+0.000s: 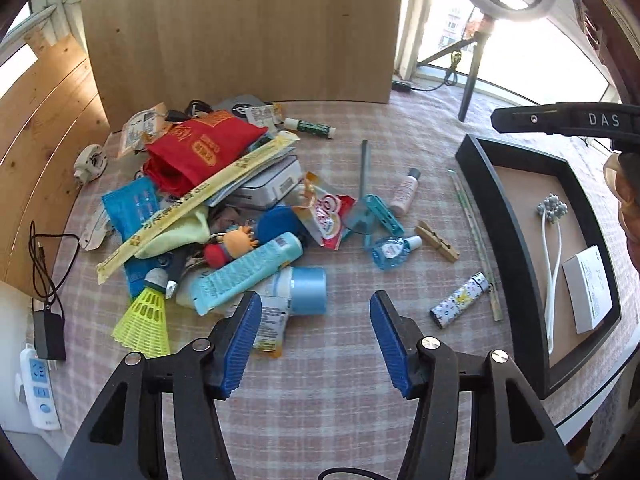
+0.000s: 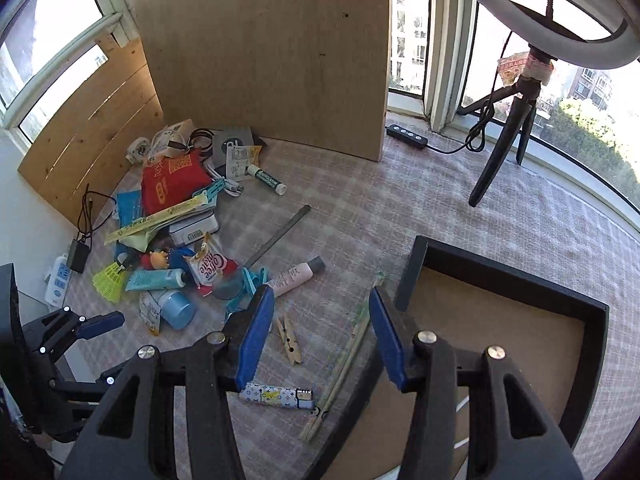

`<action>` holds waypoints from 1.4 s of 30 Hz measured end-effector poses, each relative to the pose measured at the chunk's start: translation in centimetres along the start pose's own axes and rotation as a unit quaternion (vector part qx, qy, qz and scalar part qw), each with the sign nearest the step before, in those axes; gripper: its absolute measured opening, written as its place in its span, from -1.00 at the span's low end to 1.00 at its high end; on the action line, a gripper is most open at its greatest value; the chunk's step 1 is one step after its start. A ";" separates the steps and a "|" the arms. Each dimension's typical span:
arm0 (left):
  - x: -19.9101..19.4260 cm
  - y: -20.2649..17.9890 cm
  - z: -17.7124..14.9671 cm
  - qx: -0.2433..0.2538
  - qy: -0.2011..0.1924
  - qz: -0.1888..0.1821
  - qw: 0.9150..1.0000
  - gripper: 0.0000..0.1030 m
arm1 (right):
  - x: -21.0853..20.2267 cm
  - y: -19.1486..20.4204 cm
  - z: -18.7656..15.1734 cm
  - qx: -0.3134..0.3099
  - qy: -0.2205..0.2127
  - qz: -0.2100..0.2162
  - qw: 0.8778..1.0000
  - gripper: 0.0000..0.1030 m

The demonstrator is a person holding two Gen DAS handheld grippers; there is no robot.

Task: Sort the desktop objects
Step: 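Grasp the red pouch on the pile with the right tool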

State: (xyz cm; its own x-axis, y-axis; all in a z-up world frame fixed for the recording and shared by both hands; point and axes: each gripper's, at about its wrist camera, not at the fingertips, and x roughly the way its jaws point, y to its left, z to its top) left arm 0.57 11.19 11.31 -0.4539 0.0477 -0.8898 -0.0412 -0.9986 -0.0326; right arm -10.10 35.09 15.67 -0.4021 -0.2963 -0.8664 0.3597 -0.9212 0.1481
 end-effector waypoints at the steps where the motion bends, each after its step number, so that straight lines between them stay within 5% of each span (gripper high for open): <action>1: 0.0 1.7 0.3 -0.014 -0.001 0.004 1.000 0.06 | 0.5 1.0 0.7 -0.004 0.001 0.005 1.000 -0.05; 5: 0.3 7.6 1.8 -0.069 -0.005 0.015 0.997 0.06 | 2.8 4.5 3.9 -0.017 0.010 0.031 0.999 -0.05; 10: 1.8 11.9 4.2 -0.126 0.000 -0.017 0.992 0.06 | 6.6 8.7 8.1 -0.032 0.027 0.062 0.997 -0.05; 23: 9.0 12.2 9.8 -0.157 0.026 -0.064 0.985 0.06 | 18.7 14.6 15.6 -0.051 0.092 0.101 0.989 -0.05; 30: 11.7 13.0 10.6 -0.185 0.038 -0.111 0.976 0.02 | 22.9 14.1 16.3 -0.003 0.136 0.141 0.981 -0.03; 35: 11.4 11.7 10.5 -0.154 0.036 -0.108 0.981 -0.11 | 23.1 13.3 15.3 0.033 0.148 0.179 0.972 -0.17; 42: 10.8 8.9 8.4 -0.137 0.046 -0.130 0.981 -0.14 | 21.3 13.0 12.9 0.022 0.140 0.170 0.975 -0.24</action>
State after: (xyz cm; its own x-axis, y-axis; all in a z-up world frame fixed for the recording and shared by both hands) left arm -12.15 3.02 5.24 -0.3761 0.3120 -0.8725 0.1011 -0.9222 -0.3733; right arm -24.82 13.53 5.33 -0.0180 -0.5118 -0.8589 0.3937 -0.7933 0.4644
